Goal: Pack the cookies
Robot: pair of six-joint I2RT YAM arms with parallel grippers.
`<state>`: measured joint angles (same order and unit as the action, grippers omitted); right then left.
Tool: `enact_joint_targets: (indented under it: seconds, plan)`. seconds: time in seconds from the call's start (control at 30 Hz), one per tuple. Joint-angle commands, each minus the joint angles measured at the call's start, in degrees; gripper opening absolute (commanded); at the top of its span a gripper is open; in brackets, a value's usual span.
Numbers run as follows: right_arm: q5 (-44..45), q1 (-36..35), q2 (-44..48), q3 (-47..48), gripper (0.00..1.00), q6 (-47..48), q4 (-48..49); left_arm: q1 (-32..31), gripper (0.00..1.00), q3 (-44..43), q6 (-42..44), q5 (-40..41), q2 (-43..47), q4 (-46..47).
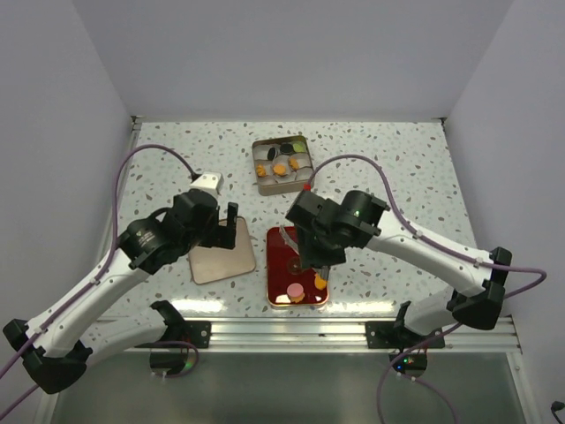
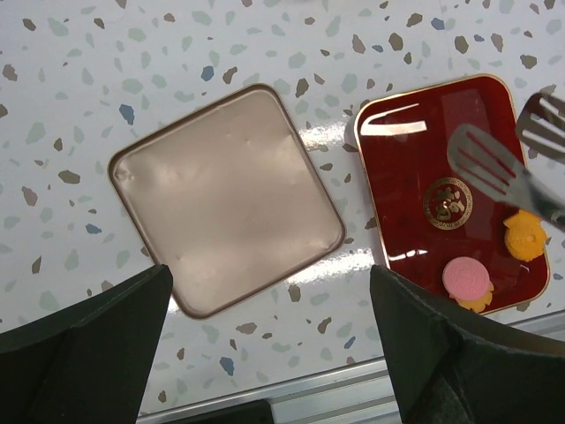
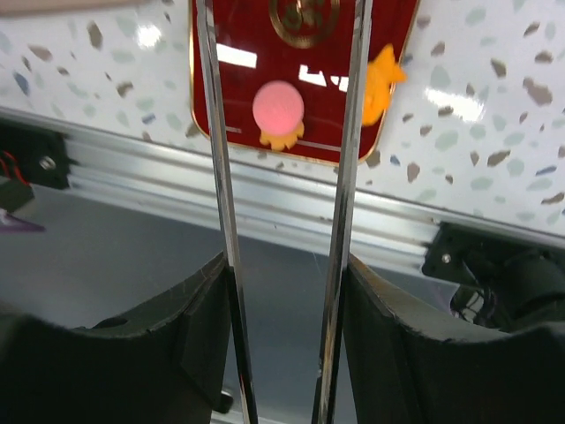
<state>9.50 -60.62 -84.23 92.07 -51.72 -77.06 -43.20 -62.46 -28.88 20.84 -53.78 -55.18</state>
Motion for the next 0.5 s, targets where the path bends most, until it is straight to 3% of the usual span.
enact_joint_targets:
  seconds: [0.0,0.23,0.47]
  plan:
    - [-1.14,-4.14,4.24,-5.66,0.51,-7.68,-2.58,-0.22,1.00,0.41,1.81,-1.50,1.13,2.00]
    - [-3.87,-14.95,3.19,-10.07,0.51,-11.64,-1.96,-0.13,1.00,0.23,2.78,-2.30,1.83,1.39]
    - [-4.23,-20.41,1.61,-10.60,0.51,-16.21,-2.39,-0.13,1.00,0.05,2.34,-1.86,3.68,-0.54]
